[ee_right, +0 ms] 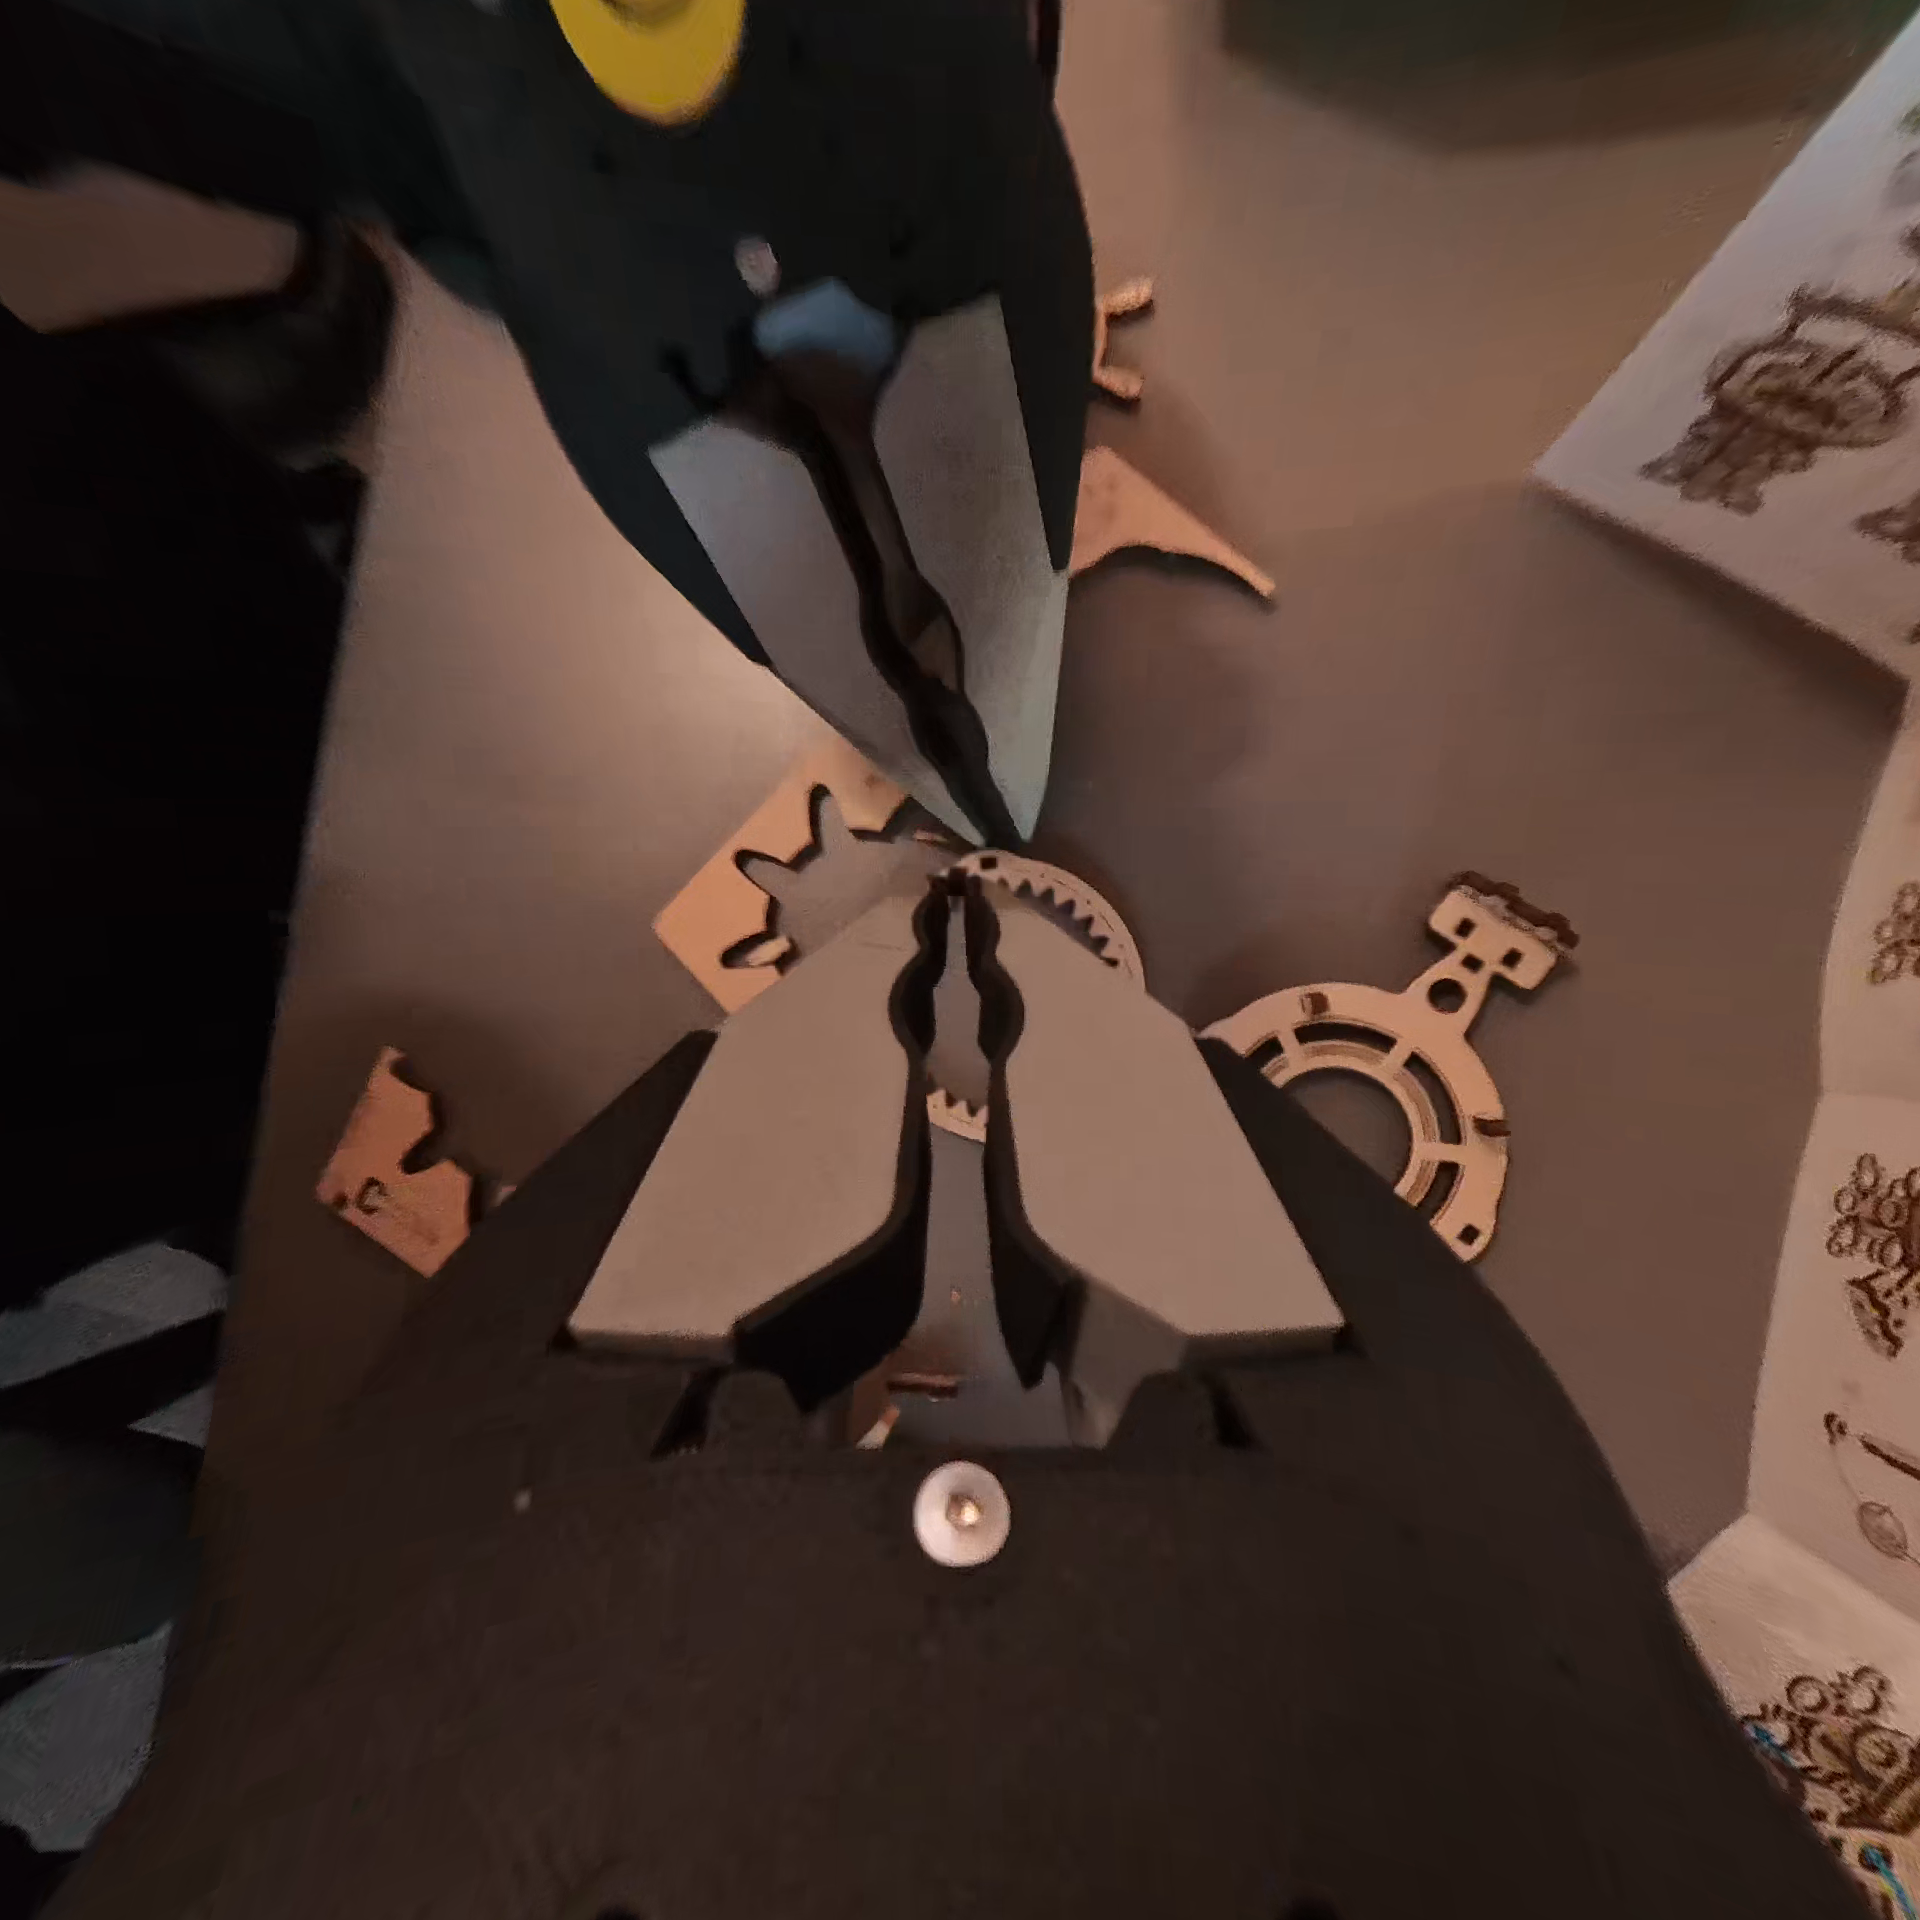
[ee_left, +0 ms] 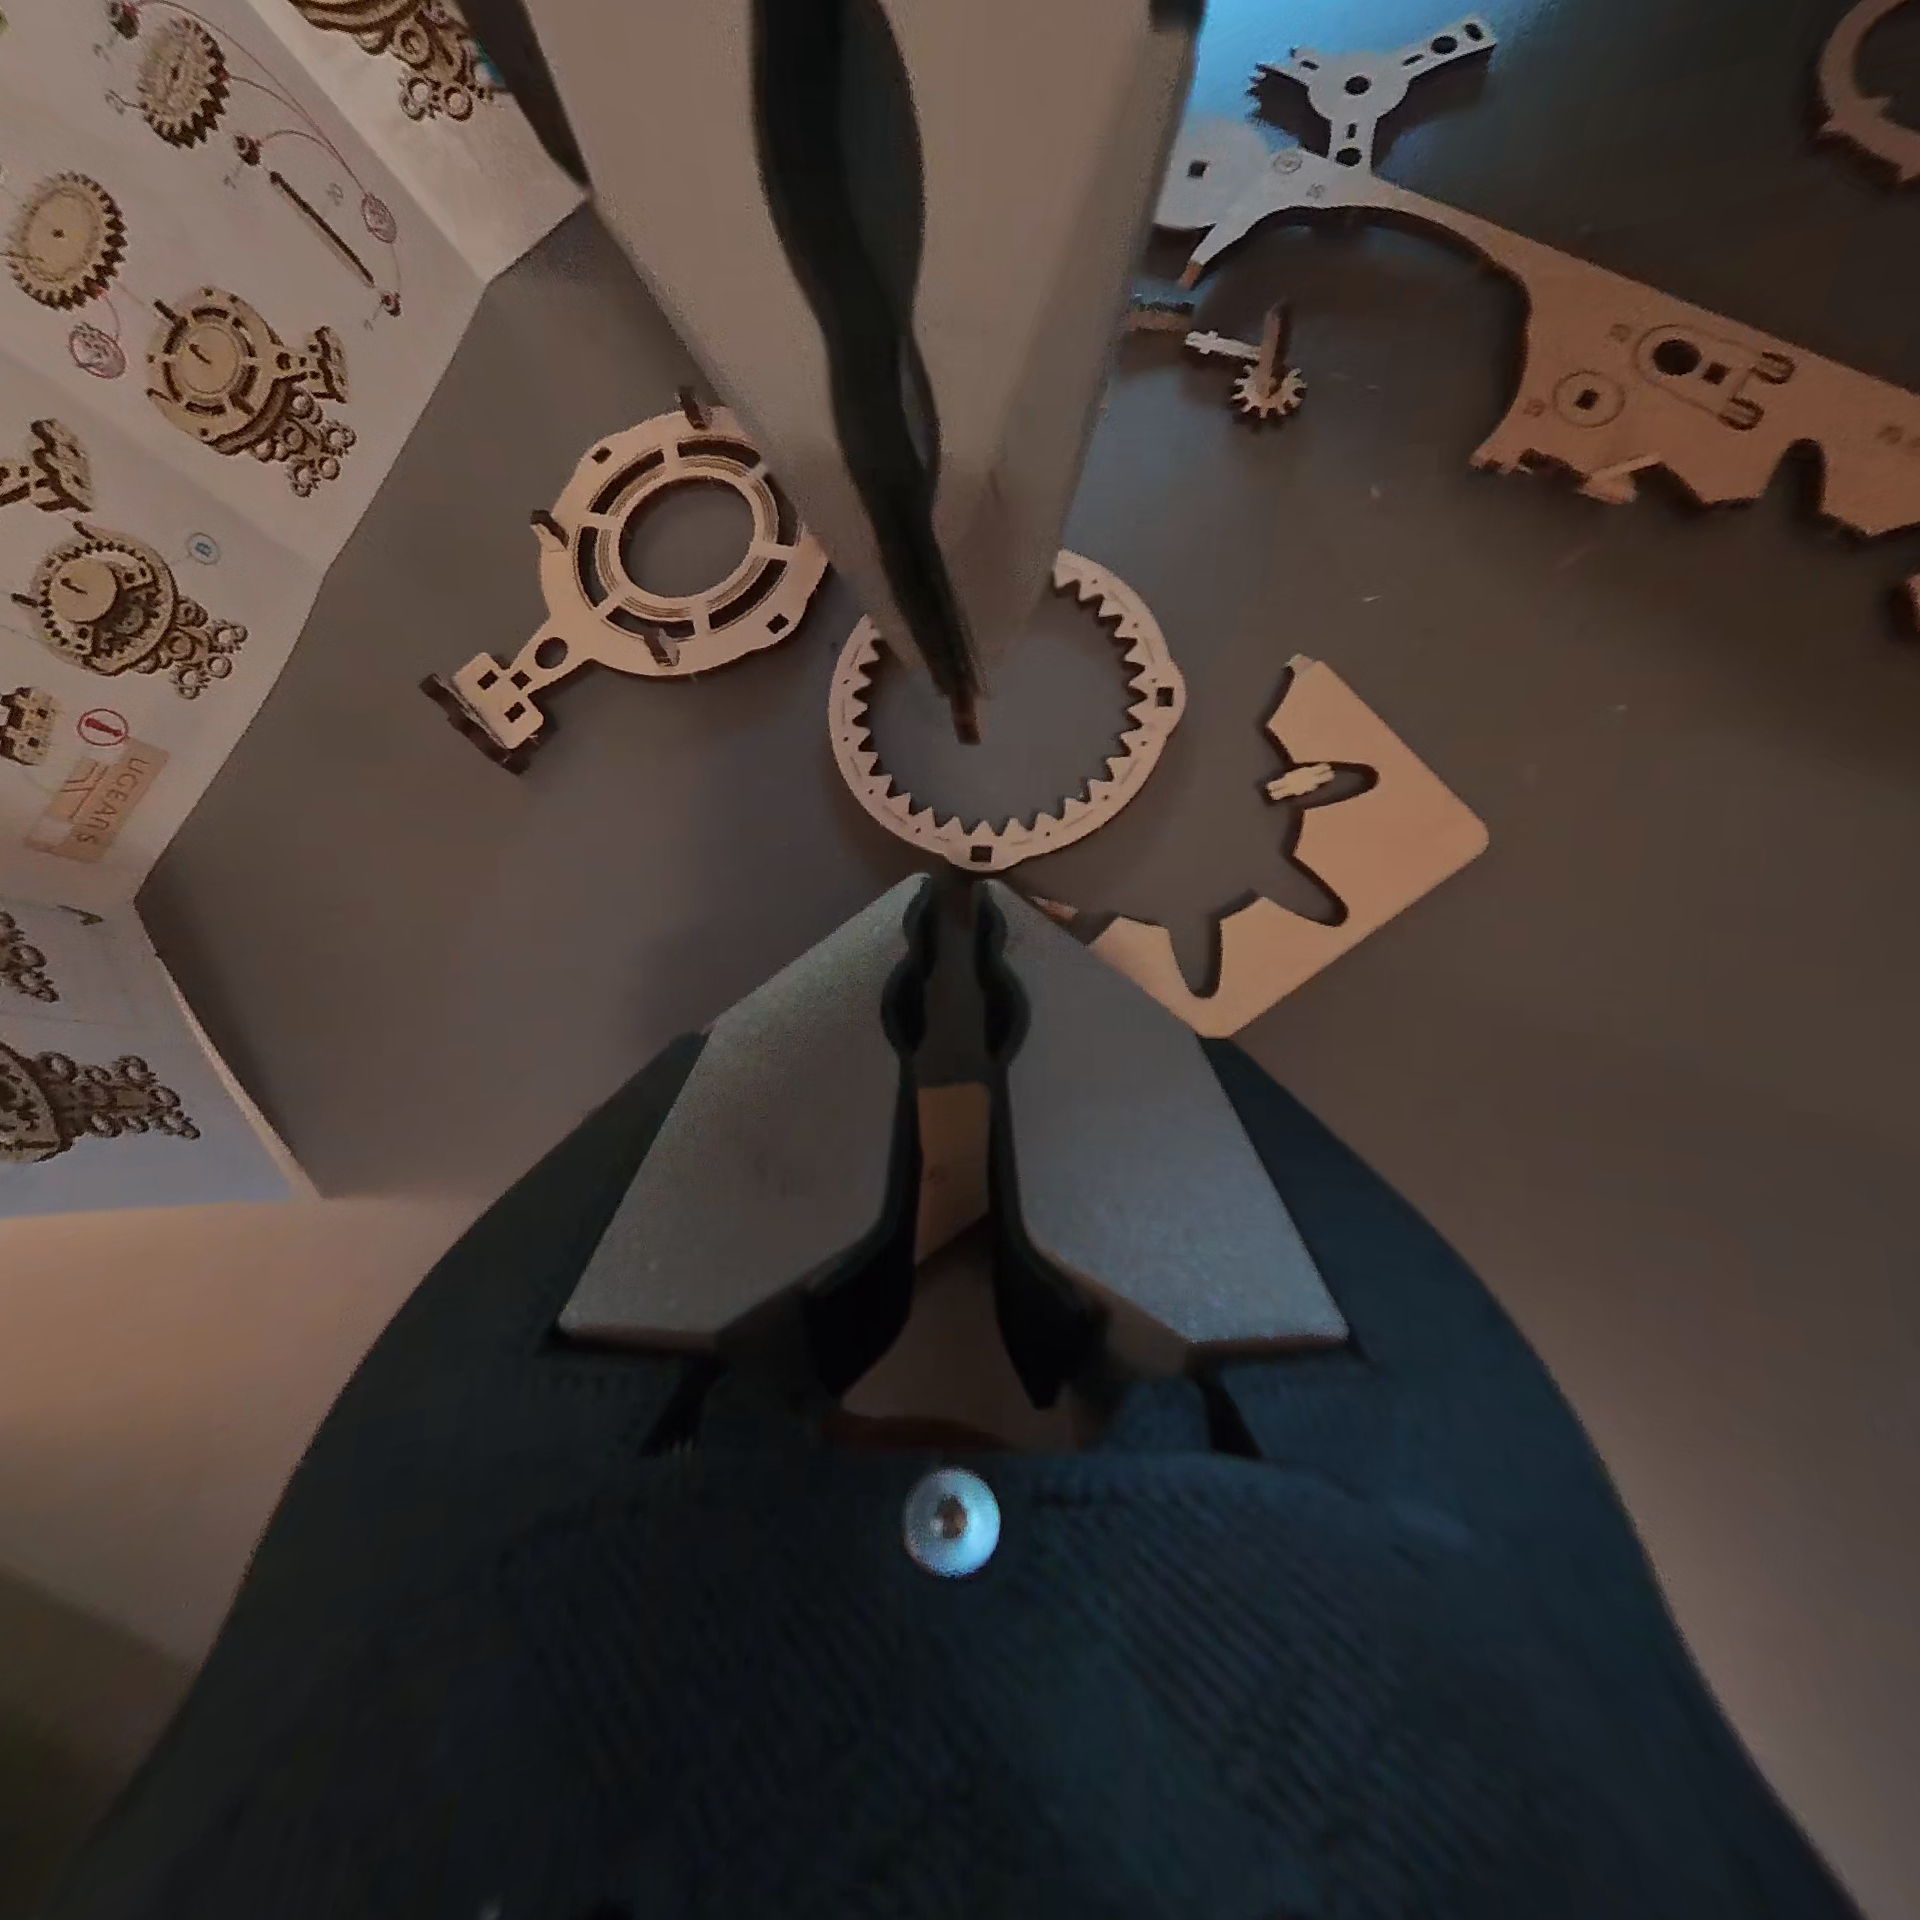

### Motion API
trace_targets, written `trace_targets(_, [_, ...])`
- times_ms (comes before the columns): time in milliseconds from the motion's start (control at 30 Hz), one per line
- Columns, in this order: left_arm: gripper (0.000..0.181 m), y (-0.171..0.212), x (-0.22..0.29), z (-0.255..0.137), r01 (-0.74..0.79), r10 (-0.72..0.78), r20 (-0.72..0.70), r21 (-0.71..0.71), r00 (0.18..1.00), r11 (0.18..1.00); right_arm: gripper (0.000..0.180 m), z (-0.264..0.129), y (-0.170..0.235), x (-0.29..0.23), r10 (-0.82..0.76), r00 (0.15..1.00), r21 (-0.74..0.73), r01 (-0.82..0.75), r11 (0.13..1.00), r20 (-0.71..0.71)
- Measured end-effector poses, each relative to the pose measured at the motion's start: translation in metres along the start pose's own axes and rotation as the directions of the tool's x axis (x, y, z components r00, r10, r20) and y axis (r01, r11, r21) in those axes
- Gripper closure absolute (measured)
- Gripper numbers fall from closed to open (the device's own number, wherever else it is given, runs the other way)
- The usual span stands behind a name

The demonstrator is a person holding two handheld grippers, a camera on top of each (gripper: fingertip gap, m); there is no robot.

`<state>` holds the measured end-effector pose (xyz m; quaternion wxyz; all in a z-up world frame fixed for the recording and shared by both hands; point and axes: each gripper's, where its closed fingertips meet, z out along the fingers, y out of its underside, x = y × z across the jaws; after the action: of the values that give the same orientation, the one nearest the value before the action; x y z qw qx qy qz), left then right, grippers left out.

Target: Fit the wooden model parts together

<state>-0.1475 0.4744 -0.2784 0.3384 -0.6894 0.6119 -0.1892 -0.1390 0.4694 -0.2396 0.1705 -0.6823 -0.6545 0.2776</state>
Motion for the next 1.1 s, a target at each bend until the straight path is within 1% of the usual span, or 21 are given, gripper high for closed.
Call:
trace_targets(67, [0.177, 0.001, 0.000, -0.001, 0.007, -0.007, -0.004, -0.001, 1.000, 1.000, 0.180, 0.007, 0.005, 0.002, -0.002, 1.000, -0.030, 0.002, 1.000, -0.010])
trace_targets(133, [0.176, 0.001, -0.001, -0.001, 0.011, -0.011, -0.001, -0.002, 1.000, 1.000, 0.180, 0.006, 0.006, 0.007, 0.007, 0.999, -0.036, -0.008, 0.999, -0.038])
trace_targets(333, [0.176, -0.001, 0.000, 0.002, 0.024, -0.024, -0.011, 0.014, 1.000, 1.000, 0.180, -0.020, 0.000, 0.021, 0.062, 0.994, 0.036, -0.059, 0.998, -0.089])
trace_targets(500, [0.177, -0.003, -0.008, 0.004, 0.014, -0.015, 0.054, 0.013, 0.998, 1.000, 0.180, -0.030, -0.003, 0.022, 0.067, 0.992, 0.057, -0.061, 0.997, -0.105])
trace_targets(900, [0.174, -0.003, -0.014, -0.001, 0.030, -0.032, 0.060, 0.026, 0.998, 0.999, 0.180, -0.020, 0.004, 0.021, 0.081, 0.993, 0.015, -0.080, 0.997, -0.089])
trace_targets(1000, [0.173, -0.005, -0.009, 0.000, 0.011, -0.013, 0.048, 0.033, 0.999, 0.999, 0.180, -0.029, 0.005, 0.027, 0.105, 0.988, 0.027, -0.103, 0.994, -0.114])
trace_targets(1100, [0.171, -0.004, -0.004, 0.003, -0.004, 0.003, 0.034, 0.024, 0.999, 1.000, 0.180, -0.050, 0.001, 0.032, 0.119, 0.981, 0.068, -0.110, 0.992, -0.153])
